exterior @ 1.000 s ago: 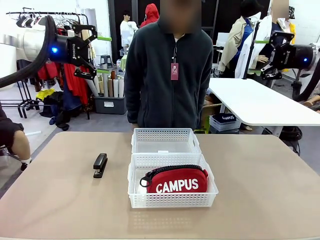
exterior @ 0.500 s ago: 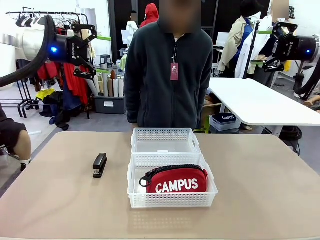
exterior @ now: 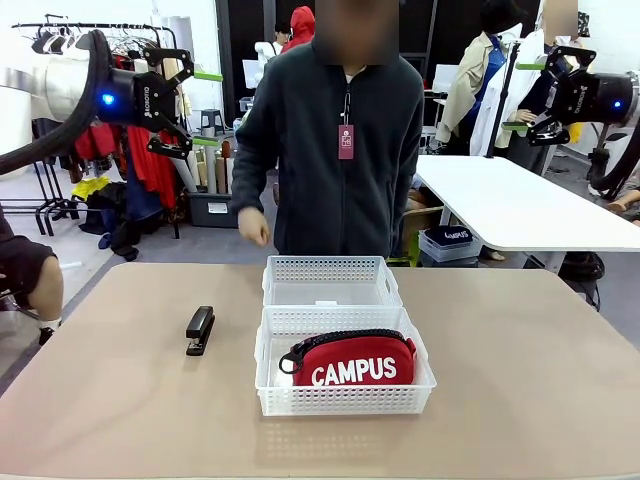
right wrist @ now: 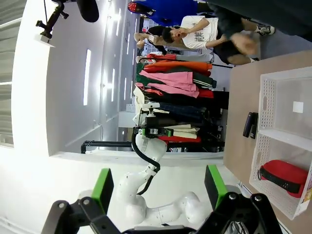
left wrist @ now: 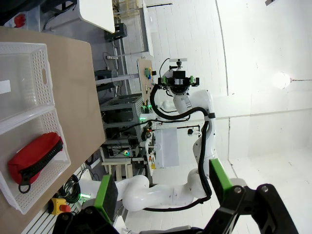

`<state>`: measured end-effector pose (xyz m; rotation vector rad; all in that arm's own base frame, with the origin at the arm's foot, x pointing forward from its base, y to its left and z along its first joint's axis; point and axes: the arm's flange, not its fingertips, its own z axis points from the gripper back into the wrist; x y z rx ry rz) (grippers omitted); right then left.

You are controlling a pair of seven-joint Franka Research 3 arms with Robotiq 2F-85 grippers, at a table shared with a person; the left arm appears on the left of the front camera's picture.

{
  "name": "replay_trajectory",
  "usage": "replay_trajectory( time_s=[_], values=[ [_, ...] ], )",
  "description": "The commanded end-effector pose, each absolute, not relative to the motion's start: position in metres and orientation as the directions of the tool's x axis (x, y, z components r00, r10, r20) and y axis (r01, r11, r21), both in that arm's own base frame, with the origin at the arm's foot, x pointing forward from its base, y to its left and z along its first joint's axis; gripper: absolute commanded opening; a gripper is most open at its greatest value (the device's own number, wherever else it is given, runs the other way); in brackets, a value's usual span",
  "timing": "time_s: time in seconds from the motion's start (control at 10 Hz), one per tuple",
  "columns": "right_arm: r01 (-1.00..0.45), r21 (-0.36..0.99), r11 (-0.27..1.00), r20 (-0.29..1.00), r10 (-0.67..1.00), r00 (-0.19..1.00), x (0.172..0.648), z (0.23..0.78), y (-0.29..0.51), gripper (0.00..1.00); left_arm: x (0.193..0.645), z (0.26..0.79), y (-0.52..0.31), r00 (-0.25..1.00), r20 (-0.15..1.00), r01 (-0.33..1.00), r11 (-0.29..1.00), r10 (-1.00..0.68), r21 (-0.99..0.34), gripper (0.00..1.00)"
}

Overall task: Distribute items into two baskets.
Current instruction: Pick up the Stapler that the person points to.

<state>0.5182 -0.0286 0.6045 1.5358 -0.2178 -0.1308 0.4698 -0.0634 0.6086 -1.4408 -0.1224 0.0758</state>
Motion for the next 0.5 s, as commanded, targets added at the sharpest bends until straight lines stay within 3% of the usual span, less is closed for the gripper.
replay_trajectory(
  time_s=[0.0, 0.4],
  values=[
    [-0.054, 0.998, 0.033, 0.06, -0.218, 0.974, 0.5172, 0.606, -0.0275, 1.0, 0.4686, 0.6101, -0.0634, 0.991, 0.04, 0.024, 0.128, 0.125, -0.991, 1.0],
    [-0.054, 0.998, 0.033, 0.06, -0.218, 0.974, 0.5172, 0.606, -0.0275, 1.0, 0.4686, 0.6101, -0.0634, 0.991, 0.04, 0.024, 0.128, 0.125, -0.991, 1.0]
  ],
)
